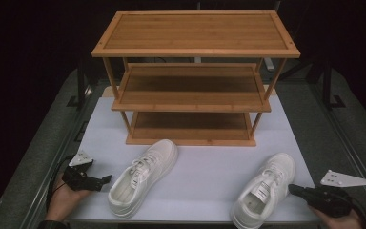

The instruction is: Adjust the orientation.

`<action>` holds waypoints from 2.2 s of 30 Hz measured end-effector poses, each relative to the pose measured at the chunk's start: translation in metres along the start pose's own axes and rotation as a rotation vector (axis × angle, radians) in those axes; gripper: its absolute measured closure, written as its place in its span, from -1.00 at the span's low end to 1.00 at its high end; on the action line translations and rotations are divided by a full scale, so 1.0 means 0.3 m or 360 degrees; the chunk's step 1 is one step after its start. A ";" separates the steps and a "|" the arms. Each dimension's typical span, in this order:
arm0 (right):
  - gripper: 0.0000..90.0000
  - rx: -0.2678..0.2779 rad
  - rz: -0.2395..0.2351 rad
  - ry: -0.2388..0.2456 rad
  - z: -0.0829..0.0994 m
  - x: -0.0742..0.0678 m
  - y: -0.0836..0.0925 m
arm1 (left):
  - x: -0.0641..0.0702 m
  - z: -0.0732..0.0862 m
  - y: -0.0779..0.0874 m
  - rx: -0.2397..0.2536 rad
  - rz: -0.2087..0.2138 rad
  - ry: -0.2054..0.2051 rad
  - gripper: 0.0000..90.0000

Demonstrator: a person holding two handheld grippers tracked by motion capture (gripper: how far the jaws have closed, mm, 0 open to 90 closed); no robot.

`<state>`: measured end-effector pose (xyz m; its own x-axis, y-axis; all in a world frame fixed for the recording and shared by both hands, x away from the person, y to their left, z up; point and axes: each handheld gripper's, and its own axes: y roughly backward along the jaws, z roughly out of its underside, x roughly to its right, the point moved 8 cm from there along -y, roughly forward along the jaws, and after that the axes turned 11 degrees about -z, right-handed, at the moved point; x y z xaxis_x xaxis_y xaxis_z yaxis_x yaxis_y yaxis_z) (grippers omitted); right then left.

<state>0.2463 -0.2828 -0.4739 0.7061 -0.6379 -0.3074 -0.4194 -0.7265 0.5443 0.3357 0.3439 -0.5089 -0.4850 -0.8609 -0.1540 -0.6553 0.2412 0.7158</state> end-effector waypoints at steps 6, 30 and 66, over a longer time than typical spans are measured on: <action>1.00 -0.0019 -0.0012 0.0004 -0.001 0.006 -0.009 | 0.000 0.000 0.000 0.0002 0.0000 -0.0001 -1.00; 1.00 -0.0047 0.0191 -0.0160 -0.102 0.212 -0.050 | -0.001 0.000 0.000 0.0004 -0.0002 -0.0004 -1.00; 1.00 -0.0252 0.0027 0.0090 -0.347 0.091 -0.445 | 0.000 -0.001 -0.001 0.0007 -0.0001 0.0002 -1.00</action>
<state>0.3811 -0.1766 -0.4738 0.7326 -0.6311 -0.2550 -0.3395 -0.6634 0.6668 0.3359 0.3437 -0.5089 -0.4839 -0.8615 -0.1537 -0.6581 0.2426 0.7128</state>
